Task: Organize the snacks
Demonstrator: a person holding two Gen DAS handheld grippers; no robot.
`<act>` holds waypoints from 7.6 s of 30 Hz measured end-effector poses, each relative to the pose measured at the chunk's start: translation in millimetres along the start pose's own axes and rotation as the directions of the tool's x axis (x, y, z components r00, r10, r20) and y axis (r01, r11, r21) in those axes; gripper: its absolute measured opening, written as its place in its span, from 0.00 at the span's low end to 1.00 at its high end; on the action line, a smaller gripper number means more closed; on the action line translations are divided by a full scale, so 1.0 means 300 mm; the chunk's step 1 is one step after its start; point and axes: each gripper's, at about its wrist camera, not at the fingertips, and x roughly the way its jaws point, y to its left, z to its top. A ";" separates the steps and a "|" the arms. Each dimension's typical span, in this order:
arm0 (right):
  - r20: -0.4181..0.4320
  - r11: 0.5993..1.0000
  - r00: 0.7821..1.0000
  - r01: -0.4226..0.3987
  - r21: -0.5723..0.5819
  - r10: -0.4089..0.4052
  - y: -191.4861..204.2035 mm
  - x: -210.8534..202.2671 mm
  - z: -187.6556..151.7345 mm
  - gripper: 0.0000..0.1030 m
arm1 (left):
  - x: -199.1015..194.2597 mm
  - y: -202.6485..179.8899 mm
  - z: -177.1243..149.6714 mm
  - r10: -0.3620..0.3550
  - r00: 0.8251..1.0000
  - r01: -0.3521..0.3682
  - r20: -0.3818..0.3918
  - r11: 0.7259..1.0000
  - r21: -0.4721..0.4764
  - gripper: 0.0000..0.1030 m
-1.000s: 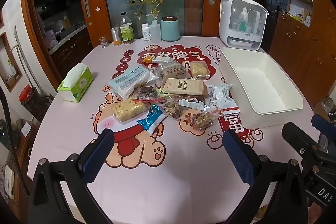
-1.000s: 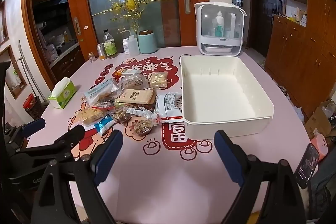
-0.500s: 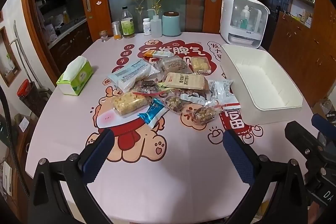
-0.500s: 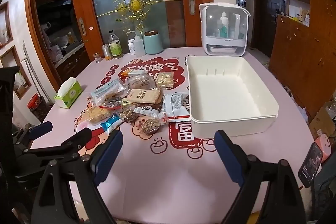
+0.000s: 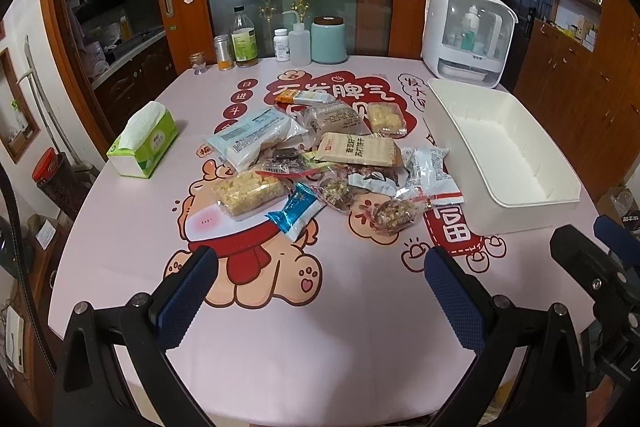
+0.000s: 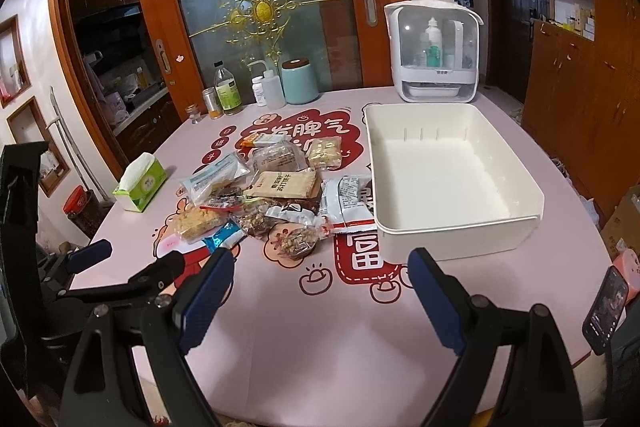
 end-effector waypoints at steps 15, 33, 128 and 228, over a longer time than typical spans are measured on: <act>-0.035 0.999 0.999 0.011 -0.051 -0.013 0.038 0.064 0.009 0.87 | 0.009 0.027 0.016 -0.010 1.000 0.009 0.018 1.000 0.026 0.99; -0.026 0.995 1.000 0.001 -0.098 -0.003 0.114 0.114 0.077 0.87 | 0.006 0.092 0.095 0.010 0.999 -0.013 0.051 0.998 0.055 0.99; 0.024 0.952 0.952 0.306 -0.003 -0.306 -0.442 0.343 0.503 0.51 | 0.376 -0.616 0.765 -0.230 0.973 0.230 -0.032 0.938 0.260 0.28; -0.191 0.933 0.981 -0.099 -0.346 0.033 0.268 0.623 0.190 0.81 | 0.424 0.579 0.163 -0.001 0.985 0.009 -0.175 0.999 0.045 0.96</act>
